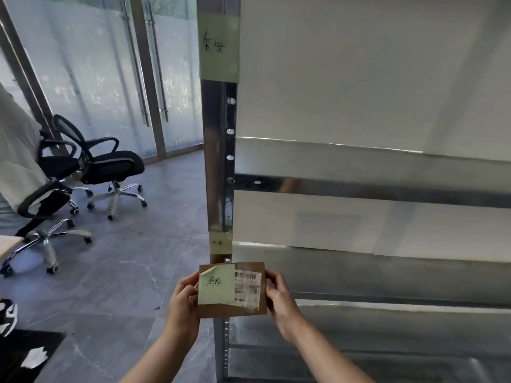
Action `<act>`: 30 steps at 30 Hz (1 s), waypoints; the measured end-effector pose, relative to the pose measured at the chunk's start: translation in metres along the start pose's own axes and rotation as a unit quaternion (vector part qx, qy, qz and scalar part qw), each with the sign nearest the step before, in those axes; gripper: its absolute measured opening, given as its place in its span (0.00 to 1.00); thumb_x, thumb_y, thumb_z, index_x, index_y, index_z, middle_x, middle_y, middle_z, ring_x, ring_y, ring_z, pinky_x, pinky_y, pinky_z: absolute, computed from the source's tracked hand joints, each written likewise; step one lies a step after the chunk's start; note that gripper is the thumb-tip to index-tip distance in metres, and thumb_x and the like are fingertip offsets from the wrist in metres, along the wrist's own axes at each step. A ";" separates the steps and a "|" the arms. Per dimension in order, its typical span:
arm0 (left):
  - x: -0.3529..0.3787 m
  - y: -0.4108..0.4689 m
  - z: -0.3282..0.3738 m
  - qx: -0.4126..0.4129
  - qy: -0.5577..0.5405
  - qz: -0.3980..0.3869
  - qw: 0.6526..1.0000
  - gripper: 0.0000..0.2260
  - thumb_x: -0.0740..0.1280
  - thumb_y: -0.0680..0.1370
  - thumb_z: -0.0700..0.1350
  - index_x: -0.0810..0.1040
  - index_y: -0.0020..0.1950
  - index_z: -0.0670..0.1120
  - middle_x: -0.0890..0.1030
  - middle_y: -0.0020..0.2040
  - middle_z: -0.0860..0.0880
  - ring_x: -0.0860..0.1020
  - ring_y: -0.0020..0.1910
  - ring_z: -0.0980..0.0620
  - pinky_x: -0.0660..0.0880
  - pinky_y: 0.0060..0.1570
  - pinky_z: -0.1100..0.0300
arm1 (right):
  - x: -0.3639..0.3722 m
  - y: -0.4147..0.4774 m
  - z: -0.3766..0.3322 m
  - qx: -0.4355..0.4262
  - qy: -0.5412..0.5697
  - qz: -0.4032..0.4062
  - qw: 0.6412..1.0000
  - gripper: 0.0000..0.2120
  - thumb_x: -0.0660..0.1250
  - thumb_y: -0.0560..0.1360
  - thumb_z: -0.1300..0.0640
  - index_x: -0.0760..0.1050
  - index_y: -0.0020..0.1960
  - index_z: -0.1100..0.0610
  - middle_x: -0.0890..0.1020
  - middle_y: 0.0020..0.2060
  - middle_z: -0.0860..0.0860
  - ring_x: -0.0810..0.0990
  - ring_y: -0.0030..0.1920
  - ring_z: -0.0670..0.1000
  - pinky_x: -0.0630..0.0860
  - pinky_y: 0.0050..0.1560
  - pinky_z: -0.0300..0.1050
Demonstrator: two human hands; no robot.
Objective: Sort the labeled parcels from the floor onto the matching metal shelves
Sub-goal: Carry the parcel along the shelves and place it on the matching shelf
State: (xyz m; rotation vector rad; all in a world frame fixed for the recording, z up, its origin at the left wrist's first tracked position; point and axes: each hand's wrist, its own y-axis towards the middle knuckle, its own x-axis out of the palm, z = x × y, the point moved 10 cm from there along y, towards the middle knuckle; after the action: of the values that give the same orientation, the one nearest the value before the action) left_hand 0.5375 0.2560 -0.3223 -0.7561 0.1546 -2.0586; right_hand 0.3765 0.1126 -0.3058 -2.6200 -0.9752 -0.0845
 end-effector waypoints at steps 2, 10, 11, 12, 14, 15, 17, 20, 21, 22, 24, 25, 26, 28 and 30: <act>0.005 -0.002 0.001 0.000 -0.002 -0.005 1.000 0.16 0.52 0.79 0.32 0.77 0.55 0.44 0.80 0.49 0.40 0.76 0.43 0.45 0.72 0.37 0.50 | -0.004 0.001 -0.002 -0.003 -0.011 0.005 1.000 0.11 0.56 0.83 0.55 0.72 0.63 0.51 0.83 0.56 0.55 0.83 0.57 0.53 0.73 0.67 0.58; 0.018 -0.012 0.006 0.008 0.009 -0.021 1.000 0.17 0.52 0.79 0.32 0.77 0.55 0.45 0.81 0.49 0.40 0.78 0.42 0.46 0.73 0.36 0.52 | -0.014 -0.005 -0.006 -0.011 -0.026 0.024 0.999 0.11 0.54 0.84 0.57 0.71 0.63 0.51 0.82 0.58 0.55 0.81 0.60 0.54 0.72 0.68 0.58; 0.019 -0.013 0.007 0.009 0.009 -0.023 1.000 0.17 0.52 0.79 0.32 0.77 0.54 0.45 0.81 0.48 0.40 0.78 0.43 0.46 0.73 0.37 0.52 | -0.015 -0.006 -0.006 -0.012 -0.028 0.025 0.999 0.11 0.54 0.84 0.57 0.71 0.64 0.52 0.81 0.59 0.56 0.81 0.60 0.54 0.72 0.68 0.57; 0.021 -0.014 0.009 0.010 0.009 -0.025 1.000 0.17 0.52 0.79 0.32 0.77 0.54 0.45 0.80 0.48 0.40 0.78 0.43 0.45 0.73 0.37 0.51 | -0.016 -0.007 -0.007 -0.013 -0.030 0.027 0.999 0.11 0.54 0.84 0.57 0.71 0.64 0.52 0.81 0.59 0.56 0.81 0.60 0.53 0.72 0.68 0.57; 0.024 -0.017 0.011 0.013 0.012 -0.028 0.999 0.17 0.52 0.79 0.32 0.77 0.54 0.45 0.80 0.48 0.40 0.78 0.43 0.45 0.73 0.37 0.51 | -0.019 -0.008 -0.010 -0.017 -0.036 0.029 0.999 0.12 0.54 0.84 0.57 0.71 0.65 0.52 0.81 0.59 0.55 0.81 0.60 0.53 0.73 0.68 0.56; 0.027 -0.019 0.013 0.016 0.013 -0.030 0.999 0.17 0.52 0.80 0.32 0.77 0.54 0.45 0.81 0.49 0.40 0.78 0.43 0.46 0.73 0.37 0.52 | -0.020 -0.009 -0.012 -0.019 -0.036 0.031 0.999 0.12 0.54 0.84 0.57 0.71 0.65 0.52 0.81 0.60 0.55 0.81 0.60 0.53 0.74 0.66 0.55; 0.032 -0.022 0.014 0.018 0.012 -0.034 0.999 0.17 0.52 0.80 0.32 0.77 0.53 0.46 0.81 0.49 0.41 0.78 0.43 0.46 0.72 0.37 0.52 | -0.024 -0.009 -0.015 -0.025 -0.036 0.039 0.998 0.12 0.54 0.84 0.58 0.71 0.64 0.52 0.81 0.60 0.56 0.80 0.60 0.54 0.77 0.61 0.49; 0.040 -0.028 0.015 0.018 0.012 -0.041 0.999 0.17 0.52 0.79 0.31 0.77 0.52 0.45 0.80 0.48 0.41 0.77 0.42 0.47 0.71 0.37 0.53 | -0.030 -0.012 -0.021 -0.029 -0.031 0.045 0.998 0.12 0.54 0.84 0.59 0.72 0.63 0.52 0.80 0.61 0.56 0.79 0.62 0.54 0.78 0.56 0.44; 0.043 -0.029 0.015 0.019 0.012 -0.043 0.999 0.17 0.52 0.79 0.31 0.77 0.53 0.45 0.80 0.48 0.41 0.77 0.42 0.47 0.72 0.37 0.53 | -0.032 -0.013 -0.023 -0.029 -0.028 0.044 0.998 0.12 0.54 0.84 0.59 0.72 0.63 0.52 0.80 0.61 0.56 0.79 0.62 0.54 0.78 0.58 0.45; 0.044 -0.031 0.015 0.018 0.013 -0.043 0.999 0.17 0.52 0.79 0.31 0.77 0.54 0.44 0.81 0.48 0.41 0.77 0.42 0.47 0.72 0.36 0.54 | -0.034 -0.015 -0.024 -0.031 -0.027 0.043 0.998 0.12 0.54 0.84 0.59 0.72 0.63 0.51 0.80 0.61 0.55 0.79 0.62 0.54 0.77 0.60 0.47; 0.048 -0.032 0.013 0.017 0.016 -0.043 0.999 0.17 0.52 0.79 0.31 0.77 0.56 0.44 0.81 0.49 0.41 0.78 0.42 0.47 0.76 0.32 0.56 | -0.039 -0.016 -0.026 -0.033 -0.027 0.041 0.998 0.11 0.55 0.84 0.58 0.73 0.62 0.50 0.80 0.61 0.55 0.79 0.61 0.54 0.77 0.62 0.49; 0.050 -0.034 0.012 0.017 0.017 -0.045 0.999 0.17 0.52 0.80 0.32 0.77 0.56 0.45 0.81 0.49 0.41 0.78 0.43 0.47 0.77 0.30 0.58 | -0.042 -0.017 -0.027 -0.033 -0.024 0.042 0.998 0.11 0.55 0.84 0.58 0.73 0.61 0.50 0.81 0.60 0.55 0.80 0.61 0.54 0.77 0.61 0.49; 0.053 -0.035 0.011 0.018 0.019 -0.048 0.998 0.16 0.53 0.80 0.32 0.77 0.56 0.46 0.81 0.51 0.42 0.79 0.44 0.47 0.78 0.31 0.58 | -0.046 -0.017 -0.028 -0.033 -0.020 0.045 0.998 0.11 0.55 0.84 0.58 0.74 0.61 0.51 0.81 0.59 0.55 0.80 0.60 0.54 0.78 0.59 0.48; 0.061 -0.037 0.009 0.023 0.024 -0.059 0.998 0.16 0.53 0.82 0.33 0.77 0.58 0.46 0.81 0.53 0.42 0.80 0.46 0.47 0.79 0.35 0.58 | -0.055 -0.019 -0.030 -0.032 -0.006 0.055 0.998 0.11 0.56 0.84 0.58 0.74 0.61 0.52 0.82 0.57 0.55 0.81 0.57 0.54 0.78 0.52 0.45; 0.074 -0.039 0.006 0.031 0.033 -0.075 0.996 0.16 0.53 0.82 0.33 0.77 0.61 0.44 0.82 0.53 0.42 0.80 0.48 0.46 0.80 0.38 0.56 | -0.066 -0.019 -0.035 -0.033 0.003 0.066 0.997 0.12 0.55 0.84 0.57 0.74 0.63 0.55 0.83 0.56 0.55 0.82 0.55 0.53 0.77 0.48 0.43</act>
State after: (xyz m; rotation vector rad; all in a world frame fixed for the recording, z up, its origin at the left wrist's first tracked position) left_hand 0.4835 0.2211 -0.2687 -0.6805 0.0726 -2.2214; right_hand 0.3166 0.0734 -0.2791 -2.7350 -0.8070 -0.0944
